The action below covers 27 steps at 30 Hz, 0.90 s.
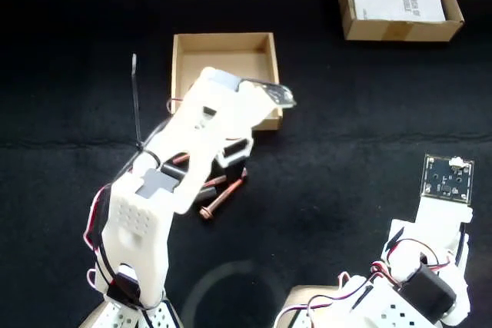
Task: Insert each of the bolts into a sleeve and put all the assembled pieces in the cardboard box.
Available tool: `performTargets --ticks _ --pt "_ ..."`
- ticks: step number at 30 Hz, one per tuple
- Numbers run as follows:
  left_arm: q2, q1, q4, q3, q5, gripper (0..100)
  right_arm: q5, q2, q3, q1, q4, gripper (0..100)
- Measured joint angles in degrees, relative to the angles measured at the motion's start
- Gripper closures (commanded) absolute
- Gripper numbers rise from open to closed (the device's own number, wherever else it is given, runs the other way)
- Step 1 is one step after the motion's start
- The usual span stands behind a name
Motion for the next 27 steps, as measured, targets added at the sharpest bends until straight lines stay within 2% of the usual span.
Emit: performTargets --ticks 9,14,22,27 --pt "6.5 -0.4 -1.0 -1.8 0.0 78 0.0 0.0 0.0 0.0 0.0 99.1" --pt "8.1 -0.3 -1.1 -3.8 1.1 91 0.0 0.0 0.2 0.0 0.0 99.1" --pt "8.3 -0.2 -1.1 -4.1 2.0 94 0.0 -0.1 2.4 0.0 0.0 99.1" --pt "5.9 0.4 1.8 -4.1 2.2 94 0.0 -0.1 2.4 0.0 0.0 99.1"
